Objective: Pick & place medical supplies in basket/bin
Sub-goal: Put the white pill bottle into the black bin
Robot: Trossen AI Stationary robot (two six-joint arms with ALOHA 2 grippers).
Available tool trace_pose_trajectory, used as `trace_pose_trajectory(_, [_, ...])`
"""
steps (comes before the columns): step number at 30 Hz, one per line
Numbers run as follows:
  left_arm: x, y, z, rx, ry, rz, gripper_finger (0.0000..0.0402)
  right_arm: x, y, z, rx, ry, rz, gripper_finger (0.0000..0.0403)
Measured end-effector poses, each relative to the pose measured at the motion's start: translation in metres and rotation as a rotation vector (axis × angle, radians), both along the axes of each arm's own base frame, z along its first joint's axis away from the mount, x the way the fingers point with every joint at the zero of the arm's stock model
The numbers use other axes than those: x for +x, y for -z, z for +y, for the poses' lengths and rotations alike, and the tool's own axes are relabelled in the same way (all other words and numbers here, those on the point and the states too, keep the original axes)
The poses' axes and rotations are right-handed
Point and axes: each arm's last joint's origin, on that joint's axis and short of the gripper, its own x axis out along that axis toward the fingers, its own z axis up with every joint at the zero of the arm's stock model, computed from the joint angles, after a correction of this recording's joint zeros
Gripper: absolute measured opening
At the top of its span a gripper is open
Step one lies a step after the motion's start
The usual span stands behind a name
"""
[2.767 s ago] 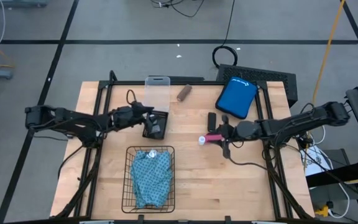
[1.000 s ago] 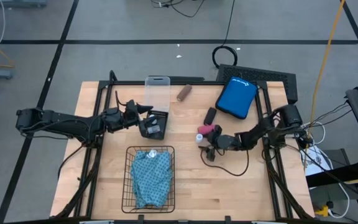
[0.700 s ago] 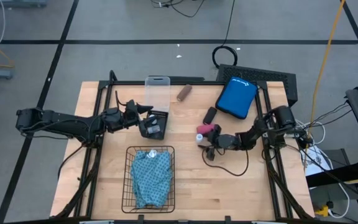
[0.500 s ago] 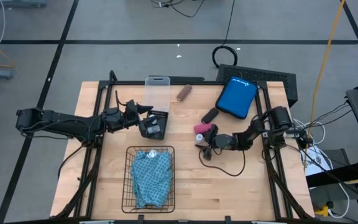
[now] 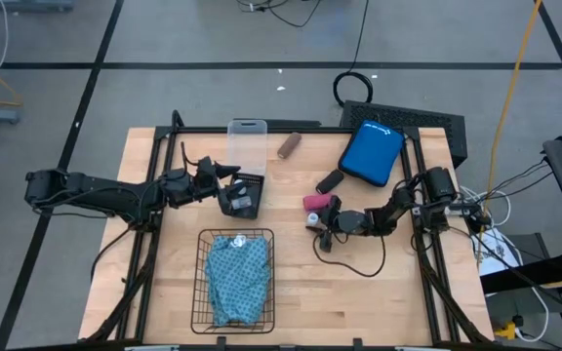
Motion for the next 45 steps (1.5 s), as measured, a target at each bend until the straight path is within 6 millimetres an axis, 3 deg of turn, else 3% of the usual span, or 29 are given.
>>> trace_pose_trajectory(8, [0.0,0.0,0.0,-0.018,0.004,-0.005,0.028,0.0,0.0,0.0,-0.012,-0.01,-0.001,0.0151])
trace_pose_trajectory(16, [0.01,-0.015,-0.006,-0.061,0.083,0.033,0.028,0.004,-0.008,0.001,-0.029,-0.025,-0.082,0.0161])
trace_pose_trajectory(23, [0.04,-0.031,-0.019,0.05,0.166,0.174,0.028,0.007,-0.011,0.002,-0.024,-0.035,-0.114,0.0148])
trace_pose_trajectory(34, [0.098,-0.012,-0.029,0.096,0.38,0.249,0.028,0.017,-0.039,0.006,-0.03,-0.093,-0.264,0.0152])
trace_pose_trajectory(45, [0.144,0.004,-0.031,0.16,0.469,0.261,0.028,0.029,-0.056,0.012,-0.083,-0.13,-0.328,0.0157])
